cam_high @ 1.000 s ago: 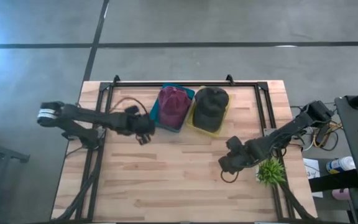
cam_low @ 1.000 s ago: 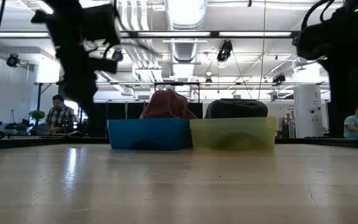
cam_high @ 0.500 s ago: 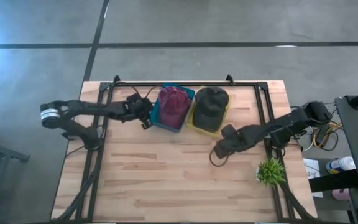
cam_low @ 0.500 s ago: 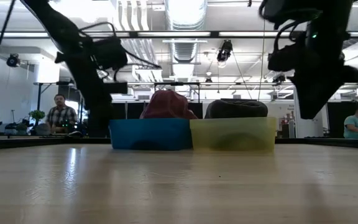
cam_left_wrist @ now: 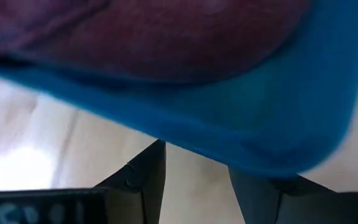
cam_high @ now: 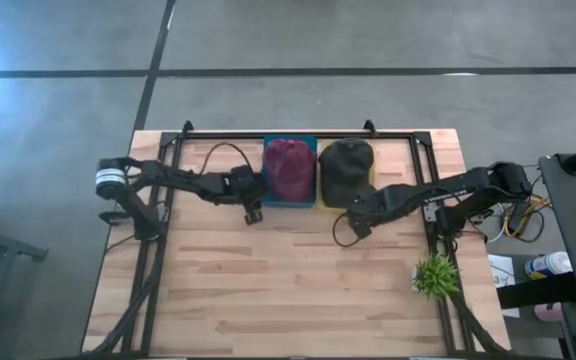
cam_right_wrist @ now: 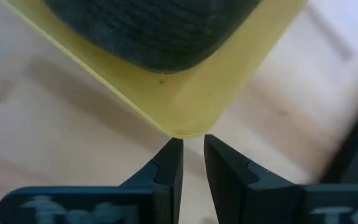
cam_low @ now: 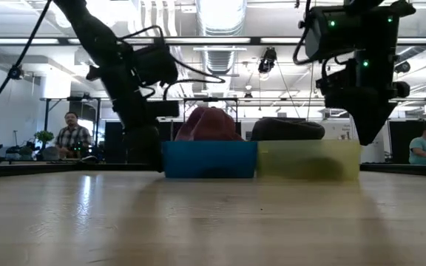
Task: Pick & Place hat
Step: Adjust the bins on the table, then return to Home Position
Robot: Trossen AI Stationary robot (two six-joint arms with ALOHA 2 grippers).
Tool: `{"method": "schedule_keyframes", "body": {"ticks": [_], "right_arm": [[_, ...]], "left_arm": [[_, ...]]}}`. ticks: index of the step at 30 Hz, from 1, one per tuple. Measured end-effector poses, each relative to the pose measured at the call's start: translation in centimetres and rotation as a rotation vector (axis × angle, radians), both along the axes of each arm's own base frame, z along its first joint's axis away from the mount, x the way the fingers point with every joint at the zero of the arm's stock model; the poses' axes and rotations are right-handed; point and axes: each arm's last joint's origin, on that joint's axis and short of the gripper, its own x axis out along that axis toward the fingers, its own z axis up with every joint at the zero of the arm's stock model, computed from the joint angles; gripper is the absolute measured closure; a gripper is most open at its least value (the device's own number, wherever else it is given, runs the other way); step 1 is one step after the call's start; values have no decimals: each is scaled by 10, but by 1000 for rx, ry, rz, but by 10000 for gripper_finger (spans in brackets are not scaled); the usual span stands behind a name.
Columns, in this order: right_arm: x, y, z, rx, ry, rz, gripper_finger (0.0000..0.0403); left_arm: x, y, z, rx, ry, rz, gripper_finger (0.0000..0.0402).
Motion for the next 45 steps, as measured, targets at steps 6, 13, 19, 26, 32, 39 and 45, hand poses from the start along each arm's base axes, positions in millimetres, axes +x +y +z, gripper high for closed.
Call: {"method": "schedule_keyframes", "body": {"ticks": [6,13,19,26,32,39,45], "right_arm": [[-7,-10,-4,-53,86,46,339],[-7,-8,11,-90,28,73,339],[-9,26,66,-127,-230,243,339],[-35,59,136,-131,-515,406,339],[-52,68,185,-60,-805,413,339],[-51,75,183,-104,-992,563,339],[-63,72,148,11,-1114,565,339]], "left_arm": [[11,-28,10,-4,-23,-82,236],[-12,-40,34,86,128,-40,236],[-37,-49,91,-109,-157,27,236],[-81,-55,157,-338,-593,205,236],[-115,-67,168,-445,-745,117,236],[-122,-87,139,-704,-986,-204,236],[-137,-87,114,-752,-1138,-230,236]]}}
